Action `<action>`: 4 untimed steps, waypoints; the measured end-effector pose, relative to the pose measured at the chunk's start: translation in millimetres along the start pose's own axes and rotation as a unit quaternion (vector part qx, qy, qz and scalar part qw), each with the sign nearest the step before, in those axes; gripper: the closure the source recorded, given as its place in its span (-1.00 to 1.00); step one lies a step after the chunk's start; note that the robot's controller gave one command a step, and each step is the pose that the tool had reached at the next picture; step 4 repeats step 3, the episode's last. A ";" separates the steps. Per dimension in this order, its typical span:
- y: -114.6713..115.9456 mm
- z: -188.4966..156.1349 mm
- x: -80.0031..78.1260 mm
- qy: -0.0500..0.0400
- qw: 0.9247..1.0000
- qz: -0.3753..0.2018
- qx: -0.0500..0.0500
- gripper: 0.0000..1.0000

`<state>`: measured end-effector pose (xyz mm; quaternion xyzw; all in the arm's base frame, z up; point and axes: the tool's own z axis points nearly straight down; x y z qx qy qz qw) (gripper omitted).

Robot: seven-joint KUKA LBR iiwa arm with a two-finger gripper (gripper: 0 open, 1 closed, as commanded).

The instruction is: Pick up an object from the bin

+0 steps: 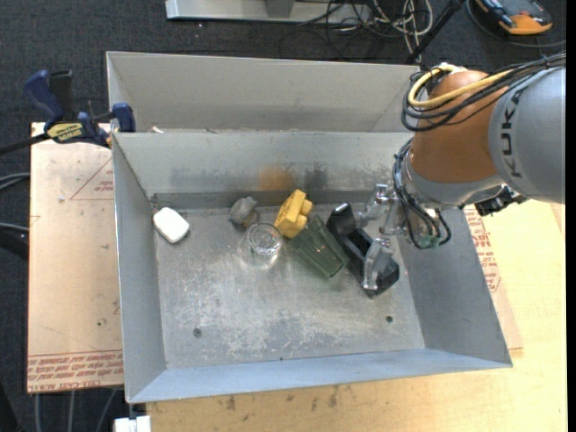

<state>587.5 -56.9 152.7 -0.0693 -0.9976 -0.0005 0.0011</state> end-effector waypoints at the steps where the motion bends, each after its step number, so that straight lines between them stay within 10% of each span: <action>1: -15.4 25.0 -5.8 -0.002 0.996 0.094 0.000 -1.00; 2: -16.5 74.4 -6.4 -0.012 0.998 0.055 0.002 -1.00; 3: -14.9 66.3 -7.2 -0.011 0.999 0.053 0.000 1.00; 4: -14.9 66.3 -7.2 -0.011 0.999 0.053 0.000 1.00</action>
Offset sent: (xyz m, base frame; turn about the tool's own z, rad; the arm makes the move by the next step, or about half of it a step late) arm -0.0018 -0.0128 -0.0827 0.1014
